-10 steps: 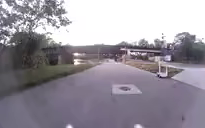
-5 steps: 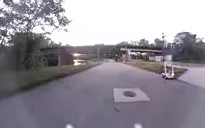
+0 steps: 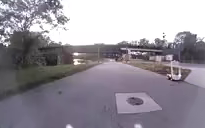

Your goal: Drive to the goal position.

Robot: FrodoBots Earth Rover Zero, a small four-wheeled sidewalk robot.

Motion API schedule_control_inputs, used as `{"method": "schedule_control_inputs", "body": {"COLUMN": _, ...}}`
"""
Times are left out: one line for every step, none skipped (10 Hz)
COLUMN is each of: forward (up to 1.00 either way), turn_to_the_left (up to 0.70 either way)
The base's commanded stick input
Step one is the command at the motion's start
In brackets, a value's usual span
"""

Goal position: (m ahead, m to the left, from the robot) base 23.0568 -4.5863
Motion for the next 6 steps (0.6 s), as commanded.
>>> {"method": "schedule_control_inputs", "body": {"forward": 0.70, "turn_to_the_left": -0.35}}
{"method": "schedule_control_inputs", "body": {"forward": 0.70, "turn_to_the_left": -0.35}}
{"method": "schedule_control_inputs", "body": {"forward": 0.70, "turn_to_the_left": -0.35}}
{"method": "schedule_control_inputs", "body": {"forward": 0.70, "turn_to_the_left": -0.35}}
{"method": "schedule_control_inputs", "body": {"forward": 0.70, "turn_to_the_left": -0.35}}
{"method": "schedule_control_inputs", "body": {"forward": 0.70, "turn_to_the_left": -0.35}}
